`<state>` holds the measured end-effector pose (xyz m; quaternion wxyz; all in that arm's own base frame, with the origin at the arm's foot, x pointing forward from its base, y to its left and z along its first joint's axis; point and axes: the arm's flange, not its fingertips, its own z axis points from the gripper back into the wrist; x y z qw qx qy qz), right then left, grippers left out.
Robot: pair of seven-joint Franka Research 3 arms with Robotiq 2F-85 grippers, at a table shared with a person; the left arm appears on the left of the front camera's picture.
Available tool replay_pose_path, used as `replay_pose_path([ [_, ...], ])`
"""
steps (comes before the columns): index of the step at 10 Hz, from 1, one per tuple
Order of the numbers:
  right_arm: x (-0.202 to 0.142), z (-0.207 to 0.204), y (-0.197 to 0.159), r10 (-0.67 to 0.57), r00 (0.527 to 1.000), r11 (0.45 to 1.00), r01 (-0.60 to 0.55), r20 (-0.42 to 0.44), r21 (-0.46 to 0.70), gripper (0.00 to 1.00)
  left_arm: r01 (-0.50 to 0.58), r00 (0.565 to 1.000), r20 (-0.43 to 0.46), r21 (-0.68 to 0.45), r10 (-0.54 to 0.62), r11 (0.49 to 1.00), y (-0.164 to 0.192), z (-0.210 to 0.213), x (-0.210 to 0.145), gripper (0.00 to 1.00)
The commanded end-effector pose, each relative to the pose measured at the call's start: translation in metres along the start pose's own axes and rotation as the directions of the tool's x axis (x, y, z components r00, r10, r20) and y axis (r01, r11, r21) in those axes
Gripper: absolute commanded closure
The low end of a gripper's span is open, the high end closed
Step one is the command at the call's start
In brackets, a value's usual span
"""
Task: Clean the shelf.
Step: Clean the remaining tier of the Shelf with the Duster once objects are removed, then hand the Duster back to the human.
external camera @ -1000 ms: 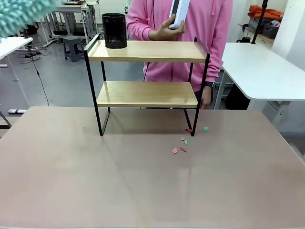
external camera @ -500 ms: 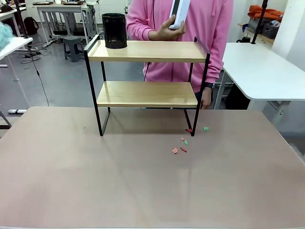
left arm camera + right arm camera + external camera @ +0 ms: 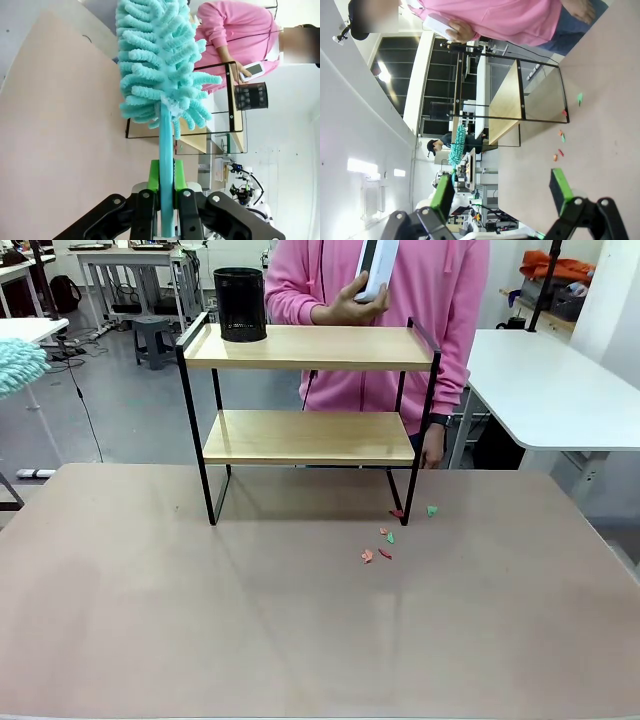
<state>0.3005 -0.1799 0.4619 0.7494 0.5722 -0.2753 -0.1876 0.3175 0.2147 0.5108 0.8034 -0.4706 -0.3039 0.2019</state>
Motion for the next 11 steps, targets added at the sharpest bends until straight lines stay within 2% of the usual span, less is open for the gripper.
replay_pose_path([
  [1,0.002,-0.003,0.000,0.024,1.000,0.999,-0.025,0.017,0.022,0.00,0.038,0.999,0.014,-0.007,-0.038,0.999,0.001,0.007,-0.002,0.88],
  [10,0.000,0.000,0.000,0.000,1.000,1.000,0.000,0.000,0.000,0.00,0.020,1.000,0.006,-0.006,-0.020,1.000,0.001,0.005,0.000,0.88],
  [11,0.003,0.028,0.018,0.030,0.999,0.995,-0.034,0.044,0.094,0.00,0.085,0.996,0.014,-0.127,-0.084,0.988,-0.028,0.003,0.004,0.88],
])
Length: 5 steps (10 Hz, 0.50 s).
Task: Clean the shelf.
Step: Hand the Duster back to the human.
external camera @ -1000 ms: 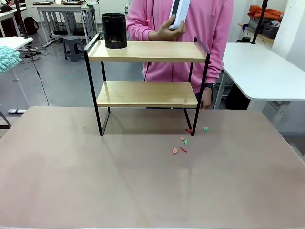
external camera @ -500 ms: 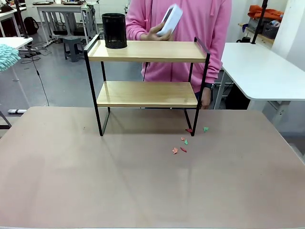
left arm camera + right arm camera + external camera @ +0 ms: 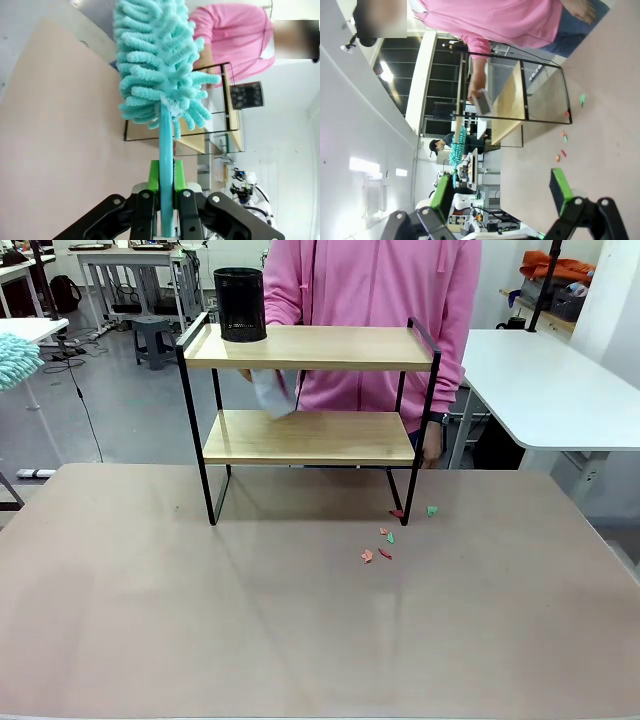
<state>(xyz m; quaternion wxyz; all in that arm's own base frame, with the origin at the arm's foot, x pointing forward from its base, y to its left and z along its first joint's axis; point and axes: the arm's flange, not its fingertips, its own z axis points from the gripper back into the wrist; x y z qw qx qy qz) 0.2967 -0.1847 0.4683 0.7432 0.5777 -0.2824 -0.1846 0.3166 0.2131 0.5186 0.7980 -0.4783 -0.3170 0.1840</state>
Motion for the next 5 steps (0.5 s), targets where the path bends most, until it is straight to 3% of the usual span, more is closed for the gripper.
replay_pose_path([
  [1,0.001,0.022,0.047,0.141,0.988,0.975,-0.151,0.069,0.160,0.00,0.131,0.991,0.052,-0.231,-0.122,0.964,-0.059,0.001,0.010,0.88],
  [2,-0.003,0.014,0.081,0.231,0.972,0.945,-0.235,0.047,0.226,0.00,0.215,0.977,0.087,-0.370,-0.197,0.904,-0.101,0.006,0.008,0.88],
  [3,-0.011,-0.009,0.107,0.290,0.957,0.933,-0.275,-0.031,0.231,0.00,0.272,0.959,0.072,-0.506,-0.274,0.819,-0.141,0.009,-0.004,0.88],
  [5,-0.039,-0.062,0.122,0.358,0.909,0.924,-0.310,-0.216,0.225,0.00,0.234,0.910,-0.104,-0.673,-0.402,0.702,-0.180,0.001,-0.039,0.88],
])
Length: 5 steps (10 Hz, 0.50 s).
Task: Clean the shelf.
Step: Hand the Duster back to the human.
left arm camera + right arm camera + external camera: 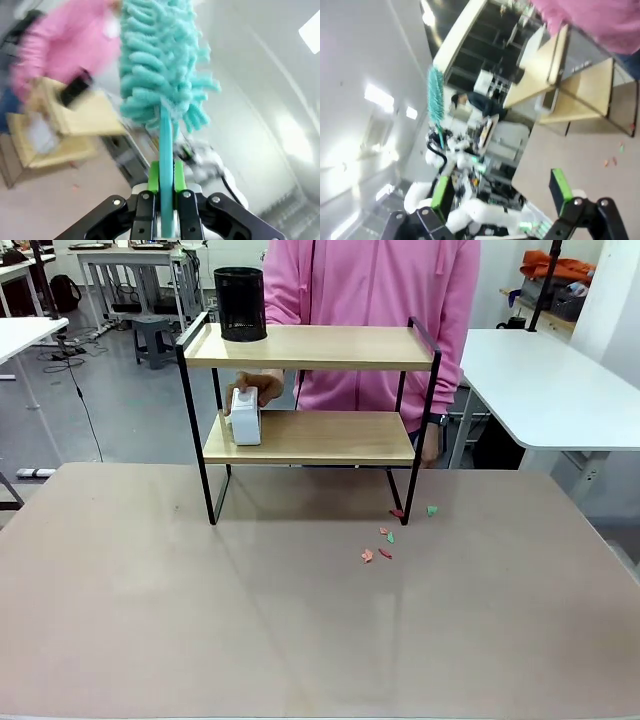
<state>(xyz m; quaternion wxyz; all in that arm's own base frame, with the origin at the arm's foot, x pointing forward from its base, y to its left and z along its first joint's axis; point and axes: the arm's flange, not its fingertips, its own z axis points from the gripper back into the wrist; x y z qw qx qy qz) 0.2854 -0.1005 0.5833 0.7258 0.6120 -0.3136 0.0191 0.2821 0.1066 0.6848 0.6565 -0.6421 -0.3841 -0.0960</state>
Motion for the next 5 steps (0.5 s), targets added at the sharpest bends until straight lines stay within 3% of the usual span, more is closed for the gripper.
replay_pose_path([
  [1,-0.017,-0.046,-0.012,0.044,0.986,0.998,-0.038,-0.162,0.044,0.00,-0.109,0.965,-0.259,-0.229,0.047,0.967,0.009,-0.010,-0.024,0.88],
  [2,-0.036,-0.062,-0.012,0.089,0.968,0.992,-0.065,-0.236,0.111,0.00,-0.216,0.865,-0.498,-0.257,0.062,0.942,0.010,-0.028,-0.039,0.88],
  [3,-0.009,-0.035,0.001,0.009,0.995,1.000,-0.008,-0.100,0.009,0.00,-0.219,0.705,-0.703,-0.097,0.089,0.971,0.025,-0.044,-0.057,0.88],
  [4,-0.009,-0.035,0.001,0.009,0.995,1.000,-0.008,-0.100,0.009,0.00,-0.160,0.609,-0.780,0.054,0.141,0.986,0.040,-0.031,-0.064,0.88],
  [5,-0.009,-0.035,0.001,0.009,0.995,1.000,-0.008,-0.100,0.009,0.00,-0.193,0.895,-0.437,-0.206,0.086,0.959,0.005,-0.045,-0.057,0.88],
])
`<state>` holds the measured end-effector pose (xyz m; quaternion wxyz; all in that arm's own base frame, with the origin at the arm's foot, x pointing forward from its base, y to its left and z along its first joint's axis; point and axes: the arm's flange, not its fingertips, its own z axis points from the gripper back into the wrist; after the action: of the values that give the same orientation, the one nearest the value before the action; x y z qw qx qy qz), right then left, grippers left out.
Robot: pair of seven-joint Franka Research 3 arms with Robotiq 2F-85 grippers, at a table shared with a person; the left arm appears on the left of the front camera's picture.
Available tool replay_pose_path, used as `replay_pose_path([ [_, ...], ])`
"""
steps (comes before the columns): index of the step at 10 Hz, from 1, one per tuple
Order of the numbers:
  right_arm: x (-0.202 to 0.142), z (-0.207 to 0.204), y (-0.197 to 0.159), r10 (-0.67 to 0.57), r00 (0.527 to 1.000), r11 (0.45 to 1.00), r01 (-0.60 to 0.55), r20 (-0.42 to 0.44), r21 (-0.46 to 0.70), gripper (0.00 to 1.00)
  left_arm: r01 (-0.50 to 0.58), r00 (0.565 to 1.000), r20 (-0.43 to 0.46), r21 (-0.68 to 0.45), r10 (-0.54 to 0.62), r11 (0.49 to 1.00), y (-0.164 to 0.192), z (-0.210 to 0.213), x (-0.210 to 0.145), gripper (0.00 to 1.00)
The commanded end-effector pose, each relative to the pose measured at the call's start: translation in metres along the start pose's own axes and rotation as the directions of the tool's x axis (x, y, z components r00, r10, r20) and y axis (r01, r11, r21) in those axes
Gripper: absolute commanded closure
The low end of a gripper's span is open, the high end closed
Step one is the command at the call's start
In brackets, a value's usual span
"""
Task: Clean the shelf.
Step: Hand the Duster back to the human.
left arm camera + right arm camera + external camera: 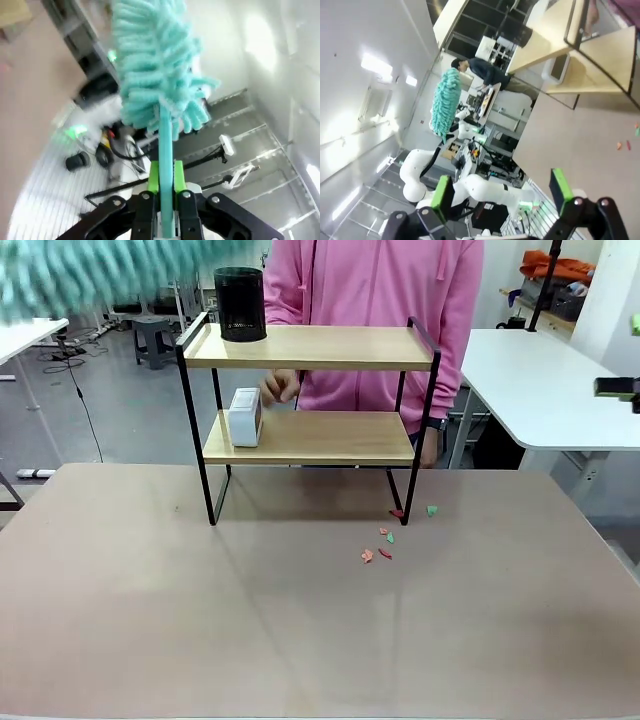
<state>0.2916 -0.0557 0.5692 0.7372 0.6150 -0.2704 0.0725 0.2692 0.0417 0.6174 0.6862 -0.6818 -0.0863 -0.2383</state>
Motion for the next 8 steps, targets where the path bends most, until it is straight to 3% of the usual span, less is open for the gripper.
replay_pose_path([
  [1,-0.003,-0.010,-0.001,-0.002,1.000,1.000,0.002,-0.029,0.008,0.00,0.124,0.982,0.146,-0.041,-0.117,0.991,-0.032,0.004,0.009,0.88],
  [2,-0.002,-0.004,-0.001,0.030,0.996,0.999,-0.032,-0.087,-0.014,0.00,0.124,0.982,0.146,-0.041,-0.117,0.991,-0.032,0.004,0.009,0.88],
  [3,0.008,-0.021,-0.002,0.047,0.990,0.999,-0.050,-0.136,-0.015,0.00,0.038,0.998,0.048,-0.011,-0.038,0.999,-0.008,0.005,0.003,0.88],
  [5,0.034,-0.066,-0.012,0.076,0.966,0.997,-0.074,-0.246,0.016,0.00,-0.027,0.993,-0.114,-0.009,0.026,1.000,0.012,-0.028,0.004,0.88],
  [8,0.038,-0.131,-0.048,-0.008,0.915,1.000,0.019,-0.403,0.024,0.00,-0.187,0.918,-0.353,0.010,0.178,0.982,0.051,-0.065,-0.008,0.88],
])
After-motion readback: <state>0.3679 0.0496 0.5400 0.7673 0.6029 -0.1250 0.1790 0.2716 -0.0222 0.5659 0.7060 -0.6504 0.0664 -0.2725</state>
